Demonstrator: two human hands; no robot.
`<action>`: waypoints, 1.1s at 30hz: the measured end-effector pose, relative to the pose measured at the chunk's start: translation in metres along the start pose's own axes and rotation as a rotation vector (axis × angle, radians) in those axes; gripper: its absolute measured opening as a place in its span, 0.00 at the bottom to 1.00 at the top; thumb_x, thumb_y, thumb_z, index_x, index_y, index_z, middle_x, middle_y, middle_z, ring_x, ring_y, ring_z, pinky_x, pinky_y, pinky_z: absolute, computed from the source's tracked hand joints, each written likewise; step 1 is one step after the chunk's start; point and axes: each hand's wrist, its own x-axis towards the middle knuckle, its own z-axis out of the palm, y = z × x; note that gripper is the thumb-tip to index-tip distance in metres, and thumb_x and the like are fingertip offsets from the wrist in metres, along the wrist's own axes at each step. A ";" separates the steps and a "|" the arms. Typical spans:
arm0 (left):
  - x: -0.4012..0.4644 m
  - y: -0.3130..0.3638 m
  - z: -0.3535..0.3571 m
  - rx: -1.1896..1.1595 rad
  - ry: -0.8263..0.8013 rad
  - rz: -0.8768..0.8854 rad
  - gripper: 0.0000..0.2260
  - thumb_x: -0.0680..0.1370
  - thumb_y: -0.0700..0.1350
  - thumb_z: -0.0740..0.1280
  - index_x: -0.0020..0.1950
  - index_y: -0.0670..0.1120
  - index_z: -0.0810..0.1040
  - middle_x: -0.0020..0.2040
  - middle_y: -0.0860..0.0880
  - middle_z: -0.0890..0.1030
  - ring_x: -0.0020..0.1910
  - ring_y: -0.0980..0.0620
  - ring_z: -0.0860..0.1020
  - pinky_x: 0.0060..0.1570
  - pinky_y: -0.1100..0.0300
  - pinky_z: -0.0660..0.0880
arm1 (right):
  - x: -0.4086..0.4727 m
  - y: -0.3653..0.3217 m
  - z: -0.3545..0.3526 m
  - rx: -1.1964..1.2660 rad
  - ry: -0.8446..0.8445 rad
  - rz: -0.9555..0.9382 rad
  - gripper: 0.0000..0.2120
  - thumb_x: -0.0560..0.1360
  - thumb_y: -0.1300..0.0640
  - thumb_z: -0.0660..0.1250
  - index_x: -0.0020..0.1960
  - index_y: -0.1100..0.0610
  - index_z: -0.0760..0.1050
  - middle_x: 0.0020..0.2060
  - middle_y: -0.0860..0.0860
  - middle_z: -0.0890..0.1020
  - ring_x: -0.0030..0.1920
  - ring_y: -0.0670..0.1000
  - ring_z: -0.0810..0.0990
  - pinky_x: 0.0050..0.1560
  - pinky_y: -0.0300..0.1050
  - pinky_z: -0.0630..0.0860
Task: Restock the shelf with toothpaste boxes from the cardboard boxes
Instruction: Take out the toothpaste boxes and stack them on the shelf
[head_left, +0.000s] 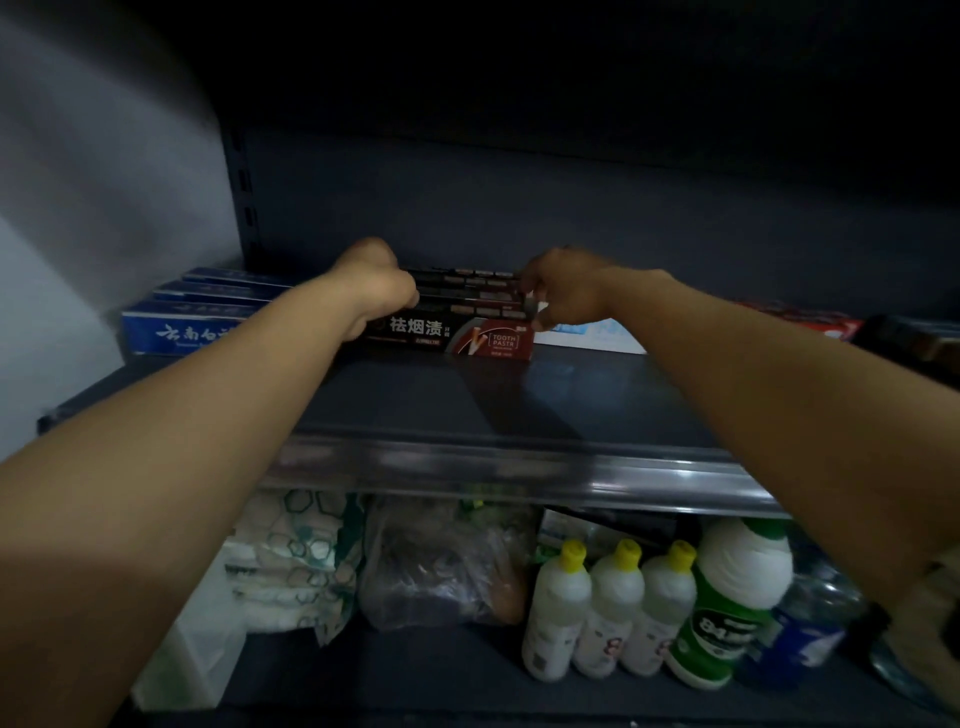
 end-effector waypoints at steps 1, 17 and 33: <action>-0.007 0.008 0.002 0.000 -0.008 0.020 0.15 0.76 0.37 0.68 0.63 0.39 0.75 0.53 0.45 0.75 0.51 0.49 0.72 0.49 0.60 0.69 | -0.007 0.001 -0.003 0.000 0.001 -0.007 0.21 0.70 0.56 0.74 0.61 0.58 0.76 0.56 0.54 0.80 0.55 0.55 0.78 0.50 0.43 0.72; -0.106 0.122 0.104 0.206 -0.256 0.361 0.23 0.73 0.38 0.73 0.67 0.40 0.73 0.64 0.42 0.77 0.62 0.44 0.75 0.64 0.51 0.72 | -0.168 0.074 -0.027 0.034 0.005 0.135 0.25 0.69 0.55 0.75 0.64 0.55 0.73 0.54 0.51 0.79 0.55 0.53 0.76 0.52 0.44 0.72; -0.252 0.235 0.299 0.551 -0.513 0.863 0.15 0.69 0.43 0.73 0.54 0.42 0.77 0.54 0.43 0.79 0.51 0.41 0.78 0.44 0.52 0.76 | -0.422 0.234 0.009 -0.093 -0.097 0.481 0.23 0.69 0.57 0.74 0.62 0.59 0.73 0.55 0.56 0.79 0.55 0.57 0.77 0.50 0.44 0.71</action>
